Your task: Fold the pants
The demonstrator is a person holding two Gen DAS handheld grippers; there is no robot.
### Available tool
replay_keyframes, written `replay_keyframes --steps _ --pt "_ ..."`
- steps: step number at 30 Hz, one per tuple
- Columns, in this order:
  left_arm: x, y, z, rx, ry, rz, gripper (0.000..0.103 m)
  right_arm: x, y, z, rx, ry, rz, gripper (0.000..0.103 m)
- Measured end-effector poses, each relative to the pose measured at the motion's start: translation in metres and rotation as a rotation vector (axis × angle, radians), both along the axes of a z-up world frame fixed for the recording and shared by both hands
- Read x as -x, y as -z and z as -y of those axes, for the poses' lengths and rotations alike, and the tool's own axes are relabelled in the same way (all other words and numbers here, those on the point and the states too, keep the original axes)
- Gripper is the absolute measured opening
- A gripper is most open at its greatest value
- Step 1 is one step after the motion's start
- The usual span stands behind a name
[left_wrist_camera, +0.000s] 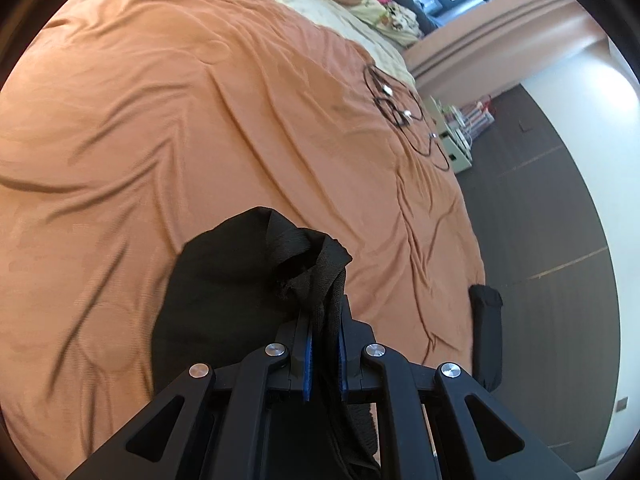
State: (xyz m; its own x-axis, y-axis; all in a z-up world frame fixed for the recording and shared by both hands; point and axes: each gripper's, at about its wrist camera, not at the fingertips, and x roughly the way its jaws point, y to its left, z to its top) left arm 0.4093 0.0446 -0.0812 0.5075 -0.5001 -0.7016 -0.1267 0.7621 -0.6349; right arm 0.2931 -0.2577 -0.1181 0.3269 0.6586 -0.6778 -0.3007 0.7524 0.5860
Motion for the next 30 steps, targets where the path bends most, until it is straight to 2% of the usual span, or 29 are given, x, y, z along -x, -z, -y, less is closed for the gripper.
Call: replay_keyframes --steps 7,8,10,11,13,15,21,23,27,30 --pt "-0.011 0.005 0.031 -0.001 0.072 -0.006 0.012 0.005 0.010 0.009 -0.009 0.019 -0.033 0.004" --pt "-0.011 0.006 0.036 0.006 0.084 -0.014 0.015 0.005 0.011 0.008 -0.008 0.019 -0.039 0.004" --pt "-0.011 0.008 0.042 0.024 0.111 -0.018 0.031 0.005 0.013 0.007 -0.011 0.022 -0.050 0.004" --pt "-0.009 0.008 0.044 0.027 0.125 -0.015 0.035 0.006 0.014 0.008 -0.008 0.023 -0.052 0.004" --pt "-0.004 0.007 0.044 0.011 0.141 -0.011 0.052 0.007 0.014 0.007 0.000 0.024 -0.052 0.004" --pt "0.004 0.007 0.040 -0.011 0.137 -0.008 0.058 0.008 0.014 0.006 0.001 0.024 -0.052 0.004" --pt "0.031 0.020 0.014 -0.051 0.102 -0.044 0.059 0.009 0.012 0.004 0.003 0.012 -0.056 0.006" --pt "0.042 0.026 0.004 -0.069 0.090 -0.060 0.059 0.007 0.012 0.009 0.003 0.019 -0.068 0.013" --pt "0.062 0.035 -0.012 -0.076 0.066 -0.082 0.059 0.007 0.004 0.017 0.027 0.050 -0.044 0.043" --pt "0.074 0.040 -0.019 -0.070 0.053 -0.087 0.059 0.006 -0.005 0.021 0.028 0.065 -0.019 0.048"
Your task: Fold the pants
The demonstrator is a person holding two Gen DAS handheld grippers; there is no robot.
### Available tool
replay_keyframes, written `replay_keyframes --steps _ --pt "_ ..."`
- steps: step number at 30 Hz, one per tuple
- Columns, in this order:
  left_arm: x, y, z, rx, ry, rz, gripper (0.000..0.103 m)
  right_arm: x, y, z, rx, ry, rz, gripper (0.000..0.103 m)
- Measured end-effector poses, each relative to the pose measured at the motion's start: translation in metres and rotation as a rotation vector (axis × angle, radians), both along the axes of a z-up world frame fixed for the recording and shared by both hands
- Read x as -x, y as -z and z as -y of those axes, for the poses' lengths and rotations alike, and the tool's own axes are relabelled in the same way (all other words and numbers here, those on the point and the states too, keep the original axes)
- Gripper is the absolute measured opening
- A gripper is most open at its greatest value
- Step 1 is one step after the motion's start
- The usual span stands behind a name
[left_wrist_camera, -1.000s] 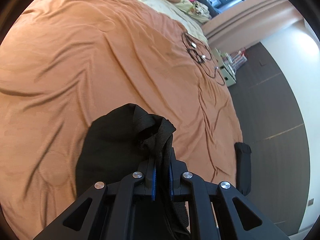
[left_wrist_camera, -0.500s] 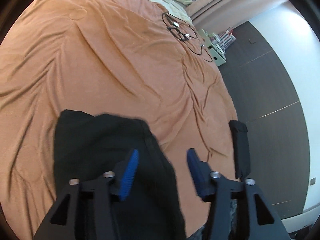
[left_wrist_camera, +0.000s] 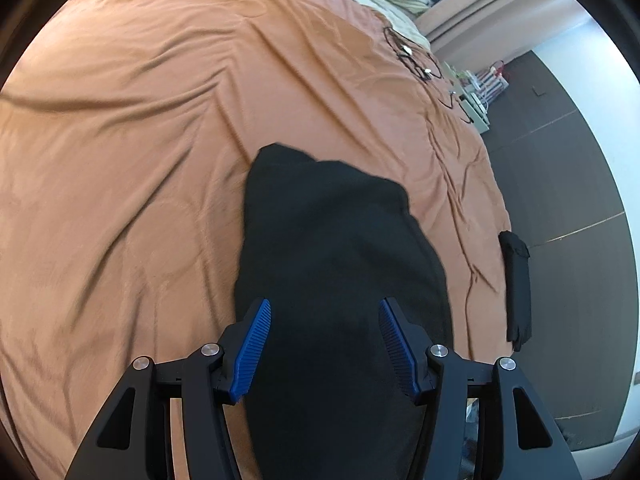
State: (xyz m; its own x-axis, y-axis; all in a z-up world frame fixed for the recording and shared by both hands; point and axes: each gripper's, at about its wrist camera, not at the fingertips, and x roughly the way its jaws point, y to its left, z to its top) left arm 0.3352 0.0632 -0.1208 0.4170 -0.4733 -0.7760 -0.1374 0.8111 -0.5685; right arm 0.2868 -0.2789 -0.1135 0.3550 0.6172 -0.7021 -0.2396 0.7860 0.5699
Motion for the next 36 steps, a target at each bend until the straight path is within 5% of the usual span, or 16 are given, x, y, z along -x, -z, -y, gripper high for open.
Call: replay_keyframes --steps 14,26,33,36 --pt "0.045 0.027 -0.013 0.076 -0.044 -0.059 0.059 -0.057 -0.015 -0.020 0.049 -0.027 0.083 0.048" --pt "0.078 0.046 -0.012 0.154 -0.079 -0.092 0.058 -0.098 0.008 -0.048 0.085 -0.077 0.050 0.048" --pt "0.098 0.052 -0.003 0.182 -0.095 -0.095 0.043 -0.099 0.017 -0.046 0.057 -0.078 0.030 0.041" --pt "0.104 0.053 -0.001 0.178 -0.096 -0.096 0.026 -0.098 0.020 -0.044 0.042 -0.069 0.015 0.038"
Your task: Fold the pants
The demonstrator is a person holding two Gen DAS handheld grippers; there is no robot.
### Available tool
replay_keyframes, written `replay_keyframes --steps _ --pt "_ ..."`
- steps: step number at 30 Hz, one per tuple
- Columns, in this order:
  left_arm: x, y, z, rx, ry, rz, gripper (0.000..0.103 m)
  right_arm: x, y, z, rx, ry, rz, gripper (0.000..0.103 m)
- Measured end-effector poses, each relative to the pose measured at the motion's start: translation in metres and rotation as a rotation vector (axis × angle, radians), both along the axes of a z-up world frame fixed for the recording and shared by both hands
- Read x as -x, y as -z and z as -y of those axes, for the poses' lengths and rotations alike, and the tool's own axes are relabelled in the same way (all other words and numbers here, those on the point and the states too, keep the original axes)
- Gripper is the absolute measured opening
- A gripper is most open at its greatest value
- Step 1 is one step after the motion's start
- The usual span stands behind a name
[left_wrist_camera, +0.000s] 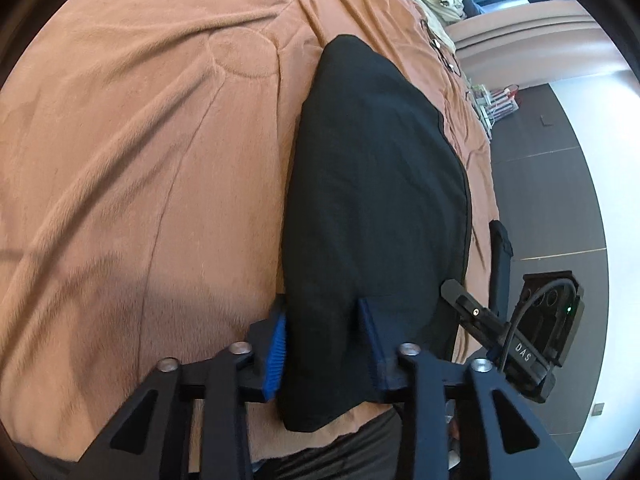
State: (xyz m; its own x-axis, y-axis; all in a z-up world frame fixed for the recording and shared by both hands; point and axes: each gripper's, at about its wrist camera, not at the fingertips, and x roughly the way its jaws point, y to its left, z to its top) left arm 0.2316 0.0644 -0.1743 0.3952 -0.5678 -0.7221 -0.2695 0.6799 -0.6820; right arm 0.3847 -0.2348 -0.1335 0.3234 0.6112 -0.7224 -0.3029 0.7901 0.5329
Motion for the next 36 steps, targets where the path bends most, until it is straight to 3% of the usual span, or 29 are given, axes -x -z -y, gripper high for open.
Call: replay_keyframes --steps 1,4,11,18,20,21,22,24,30,36 --pt "0.001 -0.002 -0.001 -0.001 0.003 0.003 0.018 0.001 0.000 0.000 -0.002 0.001 -0.002 0.037" --pt "-0.002 -0.008 -0.005 0.006 0.012 0.006 0.011 0.005 -0.001 -0.003 -0.010 0.002 -0.013 0.035" --pt "-0.001 -0.026 -0.021 -0.056 0.027 0.025 0.010 0.015 0.000 -0.017 -0.042 -0.018 -0.059 0.033" --pt "-0.004 -0.025 -0.035 -0.069 0.047 0.007 0.010 0.019 0.001 -0.020 -0.074 -0.041 -0.061 0.033" --pt "-0.009 -0.025 -0.036 -0.078 0.047 0.003 0.011 0.016 0.000 -0.014 -0.074 -0.036 -0.041 0.033" --pt "-0.013 -0.024 -0.035 -0.084 0.052 0.001 0.013 0.015 0.000 -0.010 -0.083 -0.031 -0.042 0.038" --pt "-0.016 -0.024 -0.035 -0.092 0.059 -0.001 0.016 0.012 0.000 -0.006 -0.091 -0.021 -0.046 0.052" --pt "-0.021 -0.023 -0.035 -0.098 0.058 0.003 0.023 0.005 0.000 0.002 -0.103 0.004 -0.044 0.066" --pt "-0.038 -0.020 -0.039 -0.085 0.046 0.015 0.043 -0.015 0.002 0.011 -0.155 0.015 -0.057 0.067" --pt "-0.062 -0.014 -0.044 -0.069 0.054 0.018 0.043 -0.031 0.016 0.005 -0.158 0.037 -0.102 0.067"
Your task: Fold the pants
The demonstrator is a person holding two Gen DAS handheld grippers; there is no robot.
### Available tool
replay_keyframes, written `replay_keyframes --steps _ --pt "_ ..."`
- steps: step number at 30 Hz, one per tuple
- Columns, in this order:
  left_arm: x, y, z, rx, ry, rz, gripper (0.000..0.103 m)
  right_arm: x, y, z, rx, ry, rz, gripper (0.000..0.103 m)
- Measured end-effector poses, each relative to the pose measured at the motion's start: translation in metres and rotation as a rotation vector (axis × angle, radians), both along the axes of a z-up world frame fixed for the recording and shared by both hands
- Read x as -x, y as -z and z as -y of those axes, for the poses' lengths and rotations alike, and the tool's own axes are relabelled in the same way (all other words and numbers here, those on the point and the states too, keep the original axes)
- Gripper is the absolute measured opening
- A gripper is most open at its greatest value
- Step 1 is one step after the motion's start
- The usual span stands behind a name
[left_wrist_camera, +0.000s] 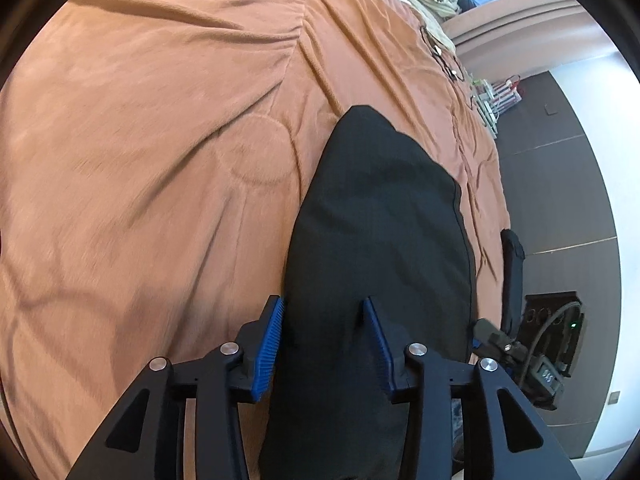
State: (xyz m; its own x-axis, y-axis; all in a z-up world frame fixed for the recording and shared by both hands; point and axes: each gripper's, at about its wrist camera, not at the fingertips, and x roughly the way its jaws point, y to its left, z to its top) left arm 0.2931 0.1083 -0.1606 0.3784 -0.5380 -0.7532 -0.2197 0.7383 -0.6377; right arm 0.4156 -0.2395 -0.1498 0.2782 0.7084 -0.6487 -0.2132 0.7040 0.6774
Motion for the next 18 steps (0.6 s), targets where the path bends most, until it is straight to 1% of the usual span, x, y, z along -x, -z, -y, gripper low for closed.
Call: replay_keyframes --steps 2,7,18 --pt "-0.010 0.001 -0.001 0.007 0.001 0.004 0.043 -0.004 0.002 -0.006 -0.015 -0.002 -0.019 0.067" --pt "-0.030 0.005 -0.001 0.013 0.010 0.005 0.043 -0.014 0.006 -0.009 -0.012 0.001 -0.042 0.067" --pt "-0.064 0.017 0.002 0.023 0.027 0.010 0.042 -0.029 0.012 -0.013 -0.037 -0.009 -0.037 0.067"
